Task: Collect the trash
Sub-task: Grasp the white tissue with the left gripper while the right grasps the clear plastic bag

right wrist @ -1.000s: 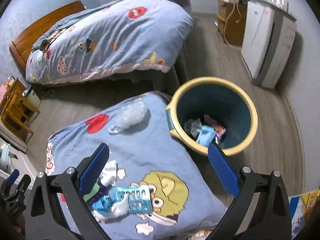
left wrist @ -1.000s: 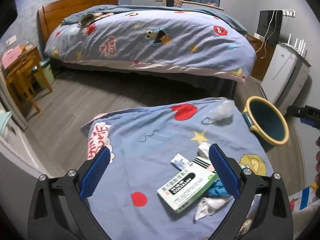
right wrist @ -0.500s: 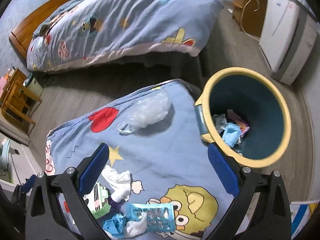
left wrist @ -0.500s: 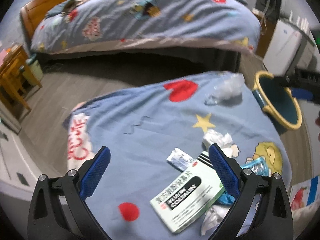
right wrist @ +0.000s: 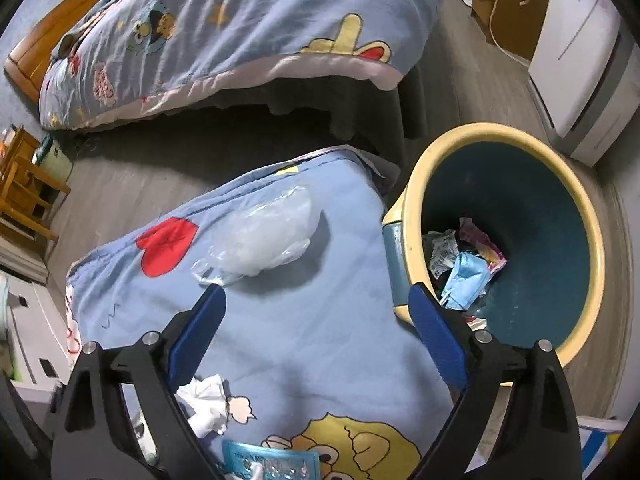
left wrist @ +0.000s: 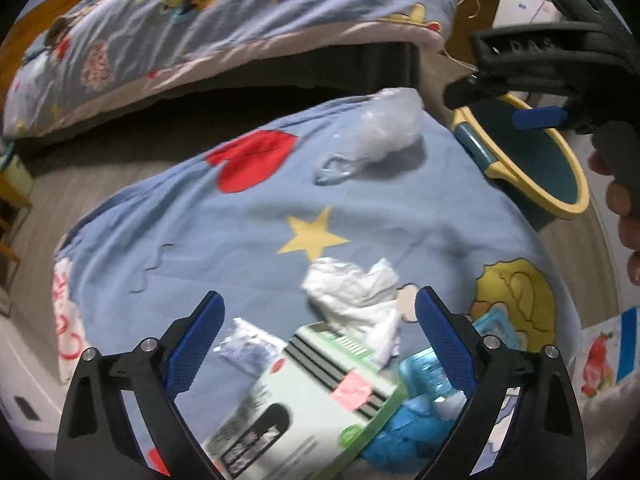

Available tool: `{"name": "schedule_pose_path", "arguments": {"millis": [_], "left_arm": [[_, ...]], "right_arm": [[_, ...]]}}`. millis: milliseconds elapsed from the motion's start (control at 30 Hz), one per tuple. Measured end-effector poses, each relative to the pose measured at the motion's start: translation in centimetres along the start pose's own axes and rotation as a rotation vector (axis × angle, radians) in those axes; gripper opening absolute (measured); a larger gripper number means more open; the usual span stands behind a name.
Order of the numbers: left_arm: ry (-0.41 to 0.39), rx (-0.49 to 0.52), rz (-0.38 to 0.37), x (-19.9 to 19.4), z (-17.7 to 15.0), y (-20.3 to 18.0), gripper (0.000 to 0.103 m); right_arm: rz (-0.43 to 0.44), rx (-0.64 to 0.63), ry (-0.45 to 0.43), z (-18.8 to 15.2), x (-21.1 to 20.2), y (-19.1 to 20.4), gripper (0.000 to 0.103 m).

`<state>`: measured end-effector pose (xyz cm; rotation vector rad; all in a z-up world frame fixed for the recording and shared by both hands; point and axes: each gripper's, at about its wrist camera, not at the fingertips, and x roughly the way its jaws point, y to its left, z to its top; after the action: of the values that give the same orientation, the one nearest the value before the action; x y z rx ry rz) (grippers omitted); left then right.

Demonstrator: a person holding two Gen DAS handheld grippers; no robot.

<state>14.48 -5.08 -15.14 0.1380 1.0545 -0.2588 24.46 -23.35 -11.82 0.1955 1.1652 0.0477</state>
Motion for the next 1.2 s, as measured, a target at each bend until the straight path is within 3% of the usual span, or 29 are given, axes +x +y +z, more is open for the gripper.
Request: {"name": "schedule_pose_path", "arguments": {"millis": [67,200,367,467,633,767,833,900,967,1200], "left_arm": [[0.012,0.003,-0.019,0.5,0.3,-0.3,0.092],[0.064,0.009,-0.051,2.0,0.6,-0.5,0.074],[0.118,0.012,-0.065,3.5,0.9,-0.3,0.032],[0.12,-0.036,-0.088,3.8,1.4,0.8,0.014],[0.105,-0.048,-0.093,3.9,2.1,1.4,0.007],[0.074,-0.066,-0.111,3.5,3.1,1.3,0.004],[0.047,-0.073,-0.12,3.0,3.9,1.3,0.004],[0.027,-0.069,-0.115,2.7,4.5,1.1,0.004],[0.014,-0.07,-0.117,2.4,4.8,1.0,0.004],[-0.037,-0.061,-0.093,0.7,5.5,0.9,0.004]], "right_arm": [[0.017,0.011,0.008,0.3,0.4,-0.3,0.085],[0.024,0.005,0.021,0.9,1.3,-0.2,0.081],[0.03,0.01,0.03,2.0,3.0,-0.4,0.077],[0.042,0.017,0.043,2.5,4.2,-0.3,0.073],[0.056,0.002,0.042,3.4,5.7,0.5,0.068],[0.071,0.006,0.047,3.8,6.8,0.7,0.056],[0.102,0.018,0.056,3.9,7.3,0.6,0.044],[0.146,0.026,0.064,4.0,7.6,0.7,0.023],[0.16,0.027,0.064,4.0,7.5,0.8,0.015],[0.181,0.012,0.033,4.1,5.4,0.9,0.01]]}}
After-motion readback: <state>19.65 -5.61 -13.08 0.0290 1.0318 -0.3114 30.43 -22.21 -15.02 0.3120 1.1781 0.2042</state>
